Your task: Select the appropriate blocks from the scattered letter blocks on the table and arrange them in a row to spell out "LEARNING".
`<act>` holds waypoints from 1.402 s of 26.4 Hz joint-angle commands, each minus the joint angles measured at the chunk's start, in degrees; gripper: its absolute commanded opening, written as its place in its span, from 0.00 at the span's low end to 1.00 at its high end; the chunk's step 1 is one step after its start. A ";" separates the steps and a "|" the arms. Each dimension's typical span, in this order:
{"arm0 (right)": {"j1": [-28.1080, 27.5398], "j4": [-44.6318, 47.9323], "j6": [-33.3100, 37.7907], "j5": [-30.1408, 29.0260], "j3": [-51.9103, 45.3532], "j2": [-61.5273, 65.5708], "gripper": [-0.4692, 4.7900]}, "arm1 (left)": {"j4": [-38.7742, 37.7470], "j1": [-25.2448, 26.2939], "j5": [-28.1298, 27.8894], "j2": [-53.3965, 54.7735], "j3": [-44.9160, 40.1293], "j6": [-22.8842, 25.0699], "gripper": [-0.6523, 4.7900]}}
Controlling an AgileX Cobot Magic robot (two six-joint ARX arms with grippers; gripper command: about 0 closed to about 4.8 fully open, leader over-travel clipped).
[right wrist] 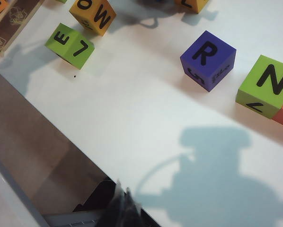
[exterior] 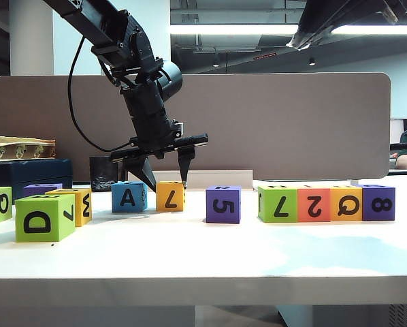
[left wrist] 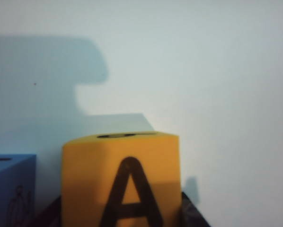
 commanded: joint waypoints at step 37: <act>0.13 0.79 -0.15 -0.13 0.24 -0.17 0.09 | -24.17 -4.63 7.96 -1.01 8.22 6.05 0.61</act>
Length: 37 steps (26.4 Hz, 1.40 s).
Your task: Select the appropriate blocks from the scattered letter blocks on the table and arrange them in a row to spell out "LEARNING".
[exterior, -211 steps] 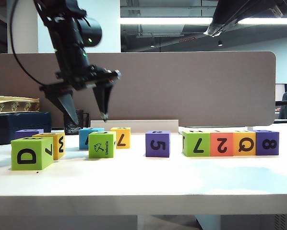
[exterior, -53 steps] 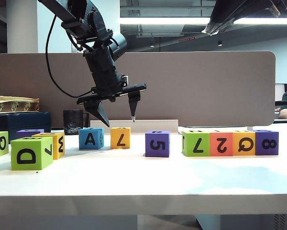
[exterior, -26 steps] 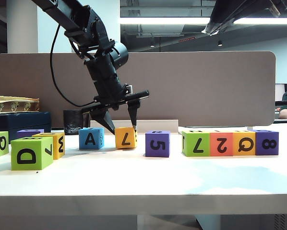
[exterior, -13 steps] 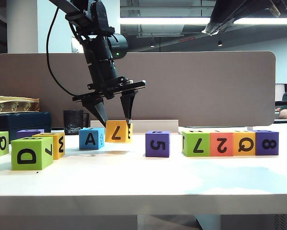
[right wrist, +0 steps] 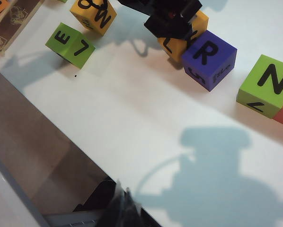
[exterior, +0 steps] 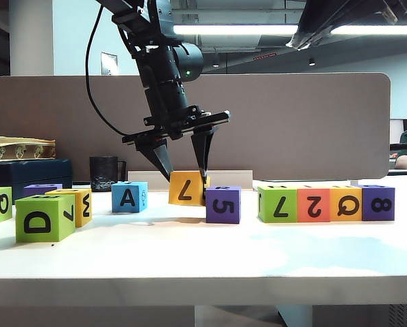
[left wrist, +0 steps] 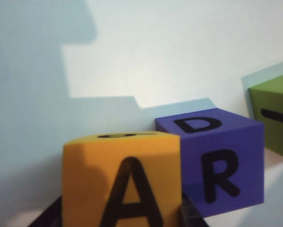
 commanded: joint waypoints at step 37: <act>0.11 0.70 -0.13 -0.11 0.26 -0.17 0.09 | -9.05 4.70 -2.54 -8.74 0.17 11.41 0.76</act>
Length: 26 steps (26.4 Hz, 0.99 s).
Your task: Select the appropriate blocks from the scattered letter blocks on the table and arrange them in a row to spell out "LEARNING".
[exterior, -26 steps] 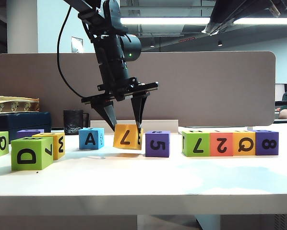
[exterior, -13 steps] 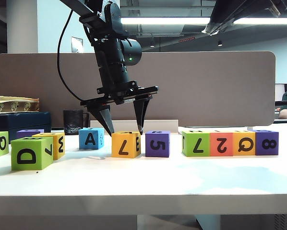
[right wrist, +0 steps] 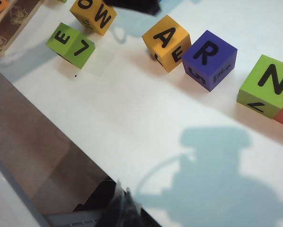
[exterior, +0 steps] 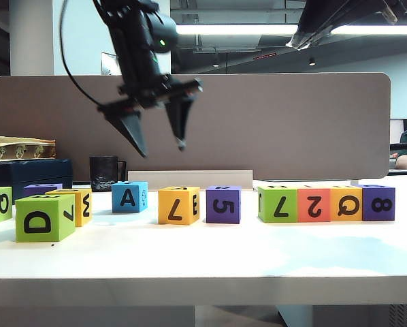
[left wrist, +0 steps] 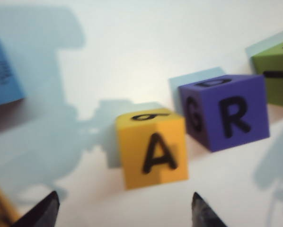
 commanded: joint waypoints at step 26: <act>0.33 0.04 -0.13 -0.55 0.26 -0.17 0.09 | -9.57 5.18 -2.62 -17.86 -6.10 9.92 0.74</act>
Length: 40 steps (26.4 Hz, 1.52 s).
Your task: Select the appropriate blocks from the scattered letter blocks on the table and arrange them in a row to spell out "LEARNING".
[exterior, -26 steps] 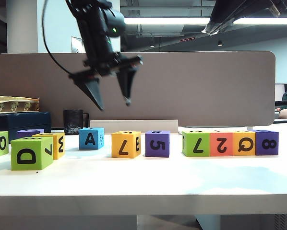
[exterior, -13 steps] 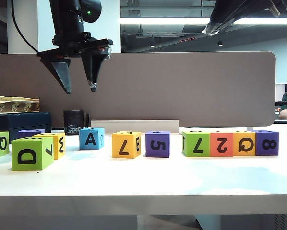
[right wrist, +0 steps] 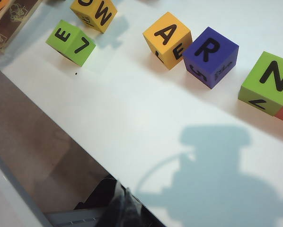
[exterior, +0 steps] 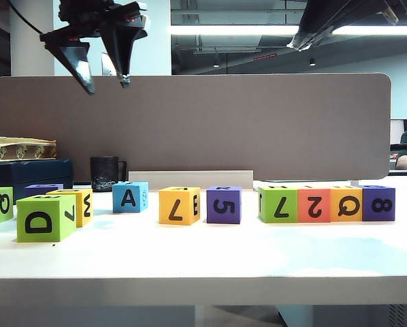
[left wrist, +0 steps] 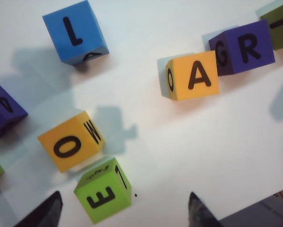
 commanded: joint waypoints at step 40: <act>0.31 0.85 -0.15 -1.95 0.24 -0.17 0.09 | 46.45 0.00 -11.69 -26.34 -63.14 -18.23 0.75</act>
